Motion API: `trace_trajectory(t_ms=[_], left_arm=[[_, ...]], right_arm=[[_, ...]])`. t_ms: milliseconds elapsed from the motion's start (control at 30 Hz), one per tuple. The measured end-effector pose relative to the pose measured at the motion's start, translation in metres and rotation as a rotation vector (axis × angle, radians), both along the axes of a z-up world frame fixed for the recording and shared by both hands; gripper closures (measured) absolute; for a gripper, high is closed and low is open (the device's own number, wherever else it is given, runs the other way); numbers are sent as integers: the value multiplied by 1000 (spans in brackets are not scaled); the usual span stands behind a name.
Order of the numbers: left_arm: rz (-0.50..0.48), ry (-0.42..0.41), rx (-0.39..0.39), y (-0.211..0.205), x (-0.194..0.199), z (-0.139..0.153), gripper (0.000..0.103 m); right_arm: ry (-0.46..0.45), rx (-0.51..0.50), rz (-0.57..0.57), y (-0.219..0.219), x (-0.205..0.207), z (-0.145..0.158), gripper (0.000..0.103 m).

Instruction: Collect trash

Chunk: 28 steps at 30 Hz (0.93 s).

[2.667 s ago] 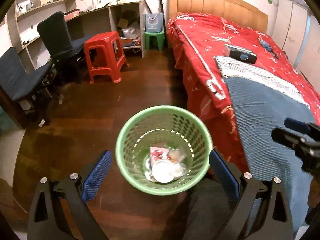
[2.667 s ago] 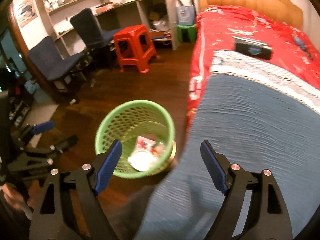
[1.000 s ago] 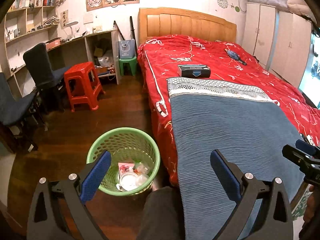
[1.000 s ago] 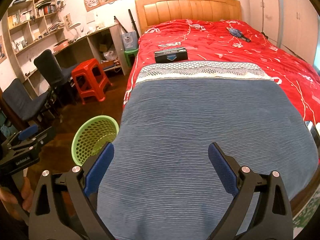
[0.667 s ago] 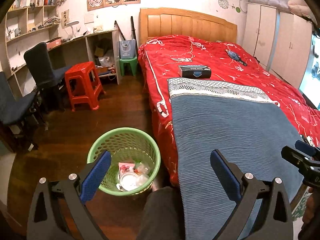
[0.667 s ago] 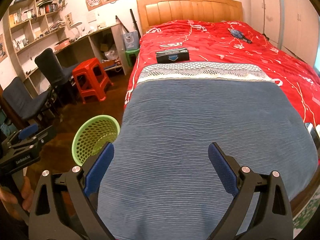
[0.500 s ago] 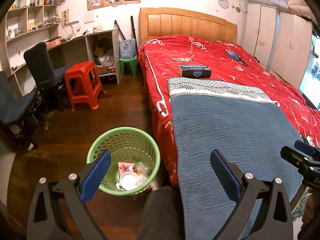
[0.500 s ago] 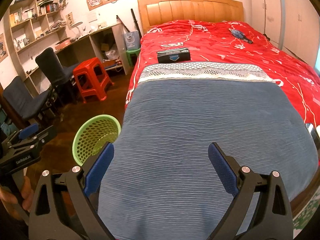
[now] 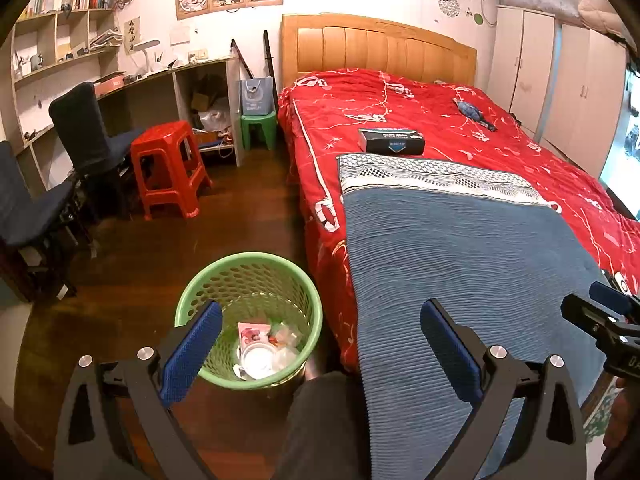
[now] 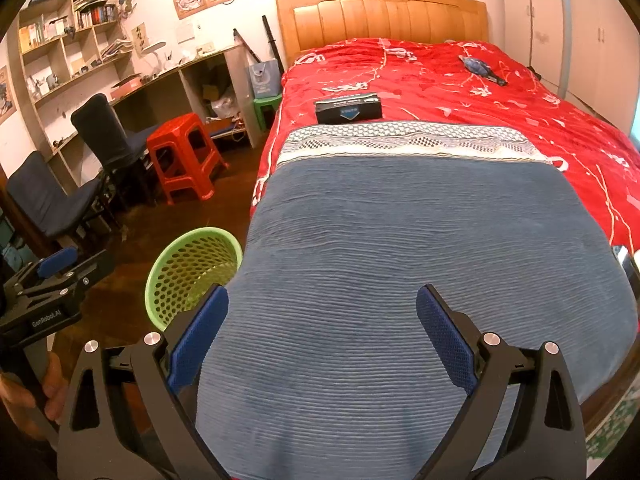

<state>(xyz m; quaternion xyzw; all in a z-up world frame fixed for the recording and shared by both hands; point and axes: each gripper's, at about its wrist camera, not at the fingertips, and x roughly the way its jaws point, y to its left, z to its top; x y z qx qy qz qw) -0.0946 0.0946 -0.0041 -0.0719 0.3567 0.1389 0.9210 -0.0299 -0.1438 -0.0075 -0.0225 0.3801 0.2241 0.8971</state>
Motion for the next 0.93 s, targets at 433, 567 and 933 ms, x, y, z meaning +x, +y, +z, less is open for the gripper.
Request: trace_trajectory(t_ms=[433, 567, 933], left_arm=[[7, -4, 0, 2, -1, 1, 7], [18, -9, 11, 2, -2, 0, 7], [23, 5, -4, 2, -1, -1, 7]], right_arm=[[1, 1, 10, 3, -1, -2, 9], [1, 1, 10, 3, -1, -2, 9], [8, 1, 10, 5, -2, -5, 9]])
